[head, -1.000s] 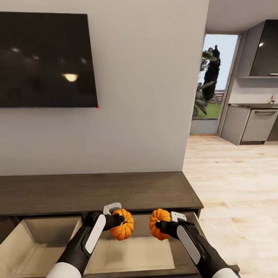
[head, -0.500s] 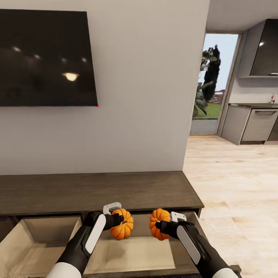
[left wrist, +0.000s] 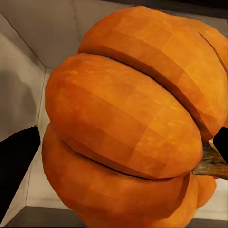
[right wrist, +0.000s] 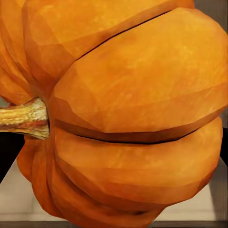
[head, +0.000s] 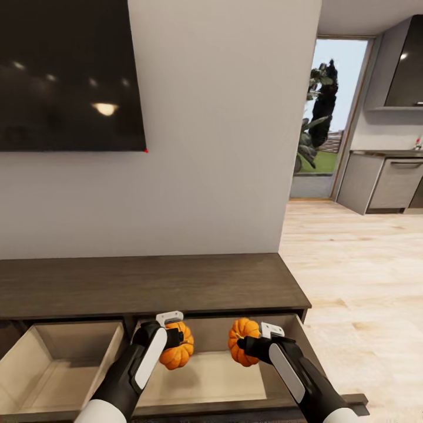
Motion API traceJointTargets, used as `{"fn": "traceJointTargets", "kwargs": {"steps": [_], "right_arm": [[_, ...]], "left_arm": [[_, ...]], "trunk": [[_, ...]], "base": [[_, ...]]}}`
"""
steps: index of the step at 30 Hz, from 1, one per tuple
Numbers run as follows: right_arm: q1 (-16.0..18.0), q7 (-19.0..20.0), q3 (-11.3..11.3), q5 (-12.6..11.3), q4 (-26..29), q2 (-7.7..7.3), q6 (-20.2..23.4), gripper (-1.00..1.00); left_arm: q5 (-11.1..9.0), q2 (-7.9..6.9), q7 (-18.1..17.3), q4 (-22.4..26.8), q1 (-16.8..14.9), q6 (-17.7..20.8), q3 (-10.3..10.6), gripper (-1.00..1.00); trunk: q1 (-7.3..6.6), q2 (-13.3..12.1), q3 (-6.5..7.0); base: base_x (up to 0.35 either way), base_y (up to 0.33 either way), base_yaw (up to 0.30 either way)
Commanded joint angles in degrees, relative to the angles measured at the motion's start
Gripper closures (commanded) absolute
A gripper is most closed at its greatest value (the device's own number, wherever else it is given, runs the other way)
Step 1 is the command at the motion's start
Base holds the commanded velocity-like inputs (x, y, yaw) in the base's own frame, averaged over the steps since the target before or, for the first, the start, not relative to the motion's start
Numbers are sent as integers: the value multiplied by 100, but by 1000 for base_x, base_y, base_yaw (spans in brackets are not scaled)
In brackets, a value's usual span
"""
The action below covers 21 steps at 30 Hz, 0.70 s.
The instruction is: Place each of the two pumpkins and all three candles from the living room inside a cabinet in the living room (use any cabinet), then make sure every cabinet is closed, and position the cauldron so it is next to a table in the living room.
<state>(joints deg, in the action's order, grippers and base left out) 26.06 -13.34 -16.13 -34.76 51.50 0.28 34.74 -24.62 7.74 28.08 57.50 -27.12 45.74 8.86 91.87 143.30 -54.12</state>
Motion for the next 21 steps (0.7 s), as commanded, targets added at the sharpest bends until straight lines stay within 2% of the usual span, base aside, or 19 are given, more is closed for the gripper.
{"fn": "traceJointTargets", "kwargs": {"steps": [1,14,21], "right_arm": [[4,-100,-13,-68,11,-2,3,100],[6,-238,-13,-60,-11,-2,-16,100],[151,-239,-13,-57,-369,-2,-83,100]], "left_arm": [[-62,5,65,7,-4,5,13,100],[-66,26,83,16,-4,-6,55,100],[-69,26,76,24,-4,-10,55,100]], "trunk": [[1,5,-28],[34,22,-316],[52,32,-472]], "base": [[0,0,0],[0,0,0],[0,0,0]]}}
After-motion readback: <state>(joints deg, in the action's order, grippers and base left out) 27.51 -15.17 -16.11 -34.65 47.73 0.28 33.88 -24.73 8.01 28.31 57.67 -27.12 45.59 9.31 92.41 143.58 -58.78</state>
